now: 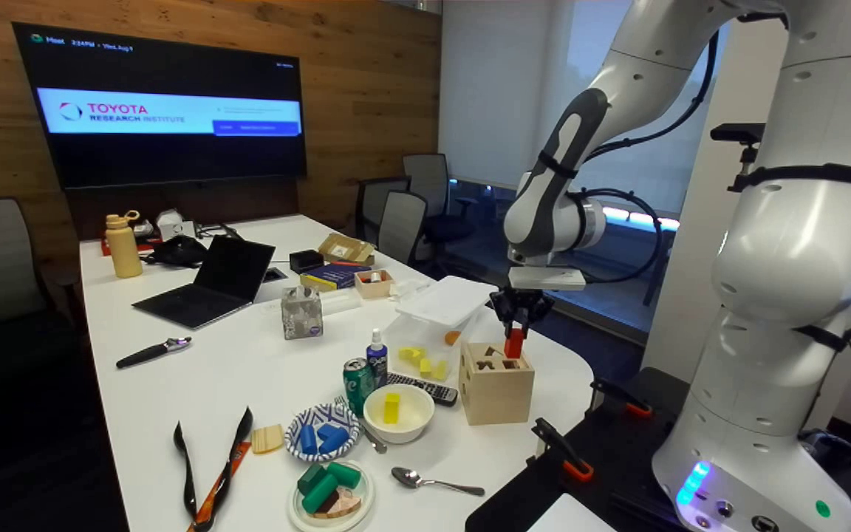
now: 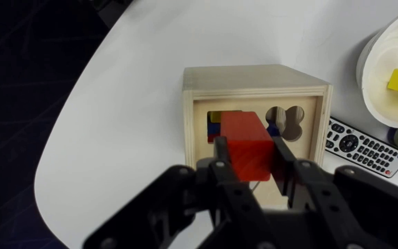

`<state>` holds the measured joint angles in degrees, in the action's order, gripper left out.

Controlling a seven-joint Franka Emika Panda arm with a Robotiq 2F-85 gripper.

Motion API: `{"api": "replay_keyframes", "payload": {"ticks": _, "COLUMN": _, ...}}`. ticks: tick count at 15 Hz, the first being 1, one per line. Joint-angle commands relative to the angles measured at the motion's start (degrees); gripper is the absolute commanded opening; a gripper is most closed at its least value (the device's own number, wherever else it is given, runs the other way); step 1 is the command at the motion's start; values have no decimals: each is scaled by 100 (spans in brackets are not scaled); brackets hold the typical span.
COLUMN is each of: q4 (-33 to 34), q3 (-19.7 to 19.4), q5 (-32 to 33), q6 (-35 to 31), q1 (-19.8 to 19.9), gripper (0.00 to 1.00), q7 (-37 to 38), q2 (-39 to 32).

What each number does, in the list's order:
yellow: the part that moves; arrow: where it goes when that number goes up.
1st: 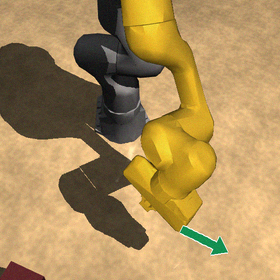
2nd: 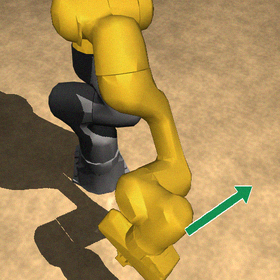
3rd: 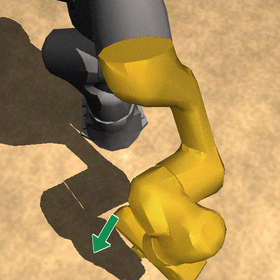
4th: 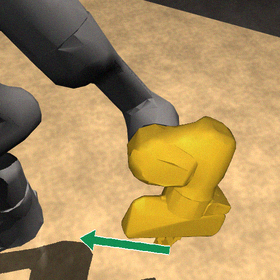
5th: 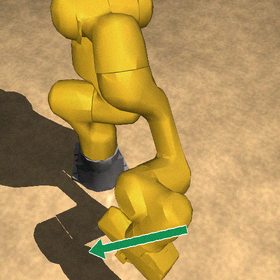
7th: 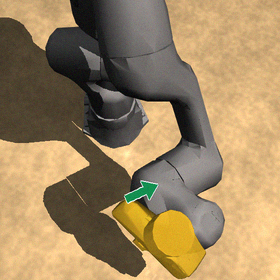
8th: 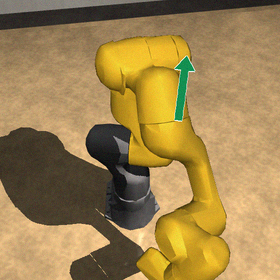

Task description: Put the orange block in the wooden toy box.

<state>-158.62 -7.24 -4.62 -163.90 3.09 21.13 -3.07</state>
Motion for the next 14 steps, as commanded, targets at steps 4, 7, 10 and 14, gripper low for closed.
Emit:
{"api": "replay_keyframes", "payload": {"ticks": 4, "q4": 251, "q3": 51, "q5": -210, "q6": -164, "q1": 78, "gripper": 8, "q7": -226, "q2": -458}}
{"api": "replay_keyframes", "payload": {"ticks": 7, "q4": 380, "q3": 73, "q5": -317, "q6": -166, "q1": 96, "gripper": 8, "q7": -335, "q2": -623}}
{"api": "replay_keyframes", "payload": {"ticks": 10, "q4": 474, "q3": 55, "q5": -345, "q6": -181, "q1": 102, "gripper": 8, "q7": -417, "q2": -758}}
{"api": "replay_keyframes", "payload": {"ticks": 14, "q4": 588, "q3": 75, "q5": -380, "q6": -156, "q1": 138, "gripper": 8, "q7": -495, "q2": -952}}
